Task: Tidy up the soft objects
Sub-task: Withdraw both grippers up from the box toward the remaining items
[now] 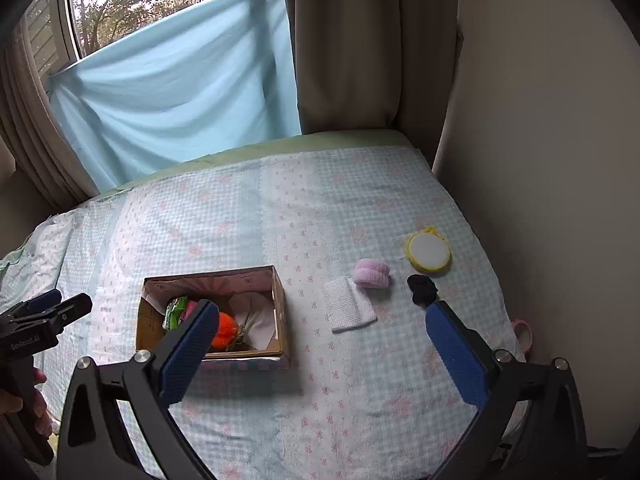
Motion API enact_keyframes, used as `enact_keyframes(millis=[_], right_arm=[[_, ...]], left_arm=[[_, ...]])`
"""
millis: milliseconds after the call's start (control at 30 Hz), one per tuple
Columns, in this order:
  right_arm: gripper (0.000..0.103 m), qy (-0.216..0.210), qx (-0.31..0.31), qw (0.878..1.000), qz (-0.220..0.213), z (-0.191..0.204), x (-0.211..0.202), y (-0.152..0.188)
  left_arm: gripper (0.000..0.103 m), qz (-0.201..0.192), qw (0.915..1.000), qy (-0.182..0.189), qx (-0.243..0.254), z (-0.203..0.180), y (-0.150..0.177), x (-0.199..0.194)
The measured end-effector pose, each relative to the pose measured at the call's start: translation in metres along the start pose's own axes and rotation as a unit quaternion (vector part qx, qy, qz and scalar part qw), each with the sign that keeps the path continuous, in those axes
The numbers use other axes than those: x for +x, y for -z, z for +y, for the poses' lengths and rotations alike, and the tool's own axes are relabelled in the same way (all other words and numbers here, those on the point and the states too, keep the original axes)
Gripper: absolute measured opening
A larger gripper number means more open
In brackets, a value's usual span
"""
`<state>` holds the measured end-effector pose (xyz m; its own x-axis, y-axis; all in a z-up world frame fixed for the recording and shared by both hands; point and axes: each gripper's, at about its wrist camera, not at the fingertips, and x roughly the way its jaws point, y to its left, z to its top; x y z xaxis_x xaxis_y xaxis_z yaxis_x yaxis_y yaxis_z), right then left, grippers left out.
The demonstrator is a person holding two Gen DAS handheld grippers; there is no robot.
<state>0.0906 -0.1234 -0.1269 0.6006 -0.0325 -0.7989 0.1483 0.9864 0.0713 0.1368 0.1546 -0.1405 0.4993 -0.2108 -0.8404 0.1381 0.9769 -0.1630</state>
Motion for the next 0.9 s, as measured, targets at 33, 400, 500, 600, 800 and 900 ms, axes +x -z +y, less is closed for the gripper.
enact_keyframes(millis=[33, 400, 500, 600, 800, 900], right_arm=[[0.103, 0.0, 0.0, 1.0, -0.004, -0.011, 0.0, -0.003], [0.103, -0.034, -0.046, 0.998, -0.014, -0.127, 0.032, -0.029], [0.103, -0.05, -0.057, 0.997, 0.002, -0.149, 0.05, -0.033], [0.103, -0.068, -0.06, 0.996, 0.015, -0.167, 0.068, -0.035], [0.103, -0.072, -0.057, 0.995, 0.034, -0.189, 0.106, -0.036], [0.103, -0.067, -0.049, 0.996, 0.043, -0.199, 0.129, -0.035]], left_arm=[[0.103, -0.002, 1.0, 0.001, -0.001, -0.01, 0.0, 0.0], [0.103, 0.001, 0.9989, -0.019, -0.042, -0.131, 0.001, 0.035], [0.103, 0.013, 0.9984, -0.01, -0.054, -0.16, 0.0, 0.051], [0.103, 0.023, 0.9985, -0.009, -0.049, -0.187, -0.003, 0.068], [0.103, 0.051, 0.9978, -0.001, -0.042, -0.225, -0.003, 0.116], [0.103, 0.066, 0.9969, 0.005, -0.043, -0.235, -0.001, 0.148]])
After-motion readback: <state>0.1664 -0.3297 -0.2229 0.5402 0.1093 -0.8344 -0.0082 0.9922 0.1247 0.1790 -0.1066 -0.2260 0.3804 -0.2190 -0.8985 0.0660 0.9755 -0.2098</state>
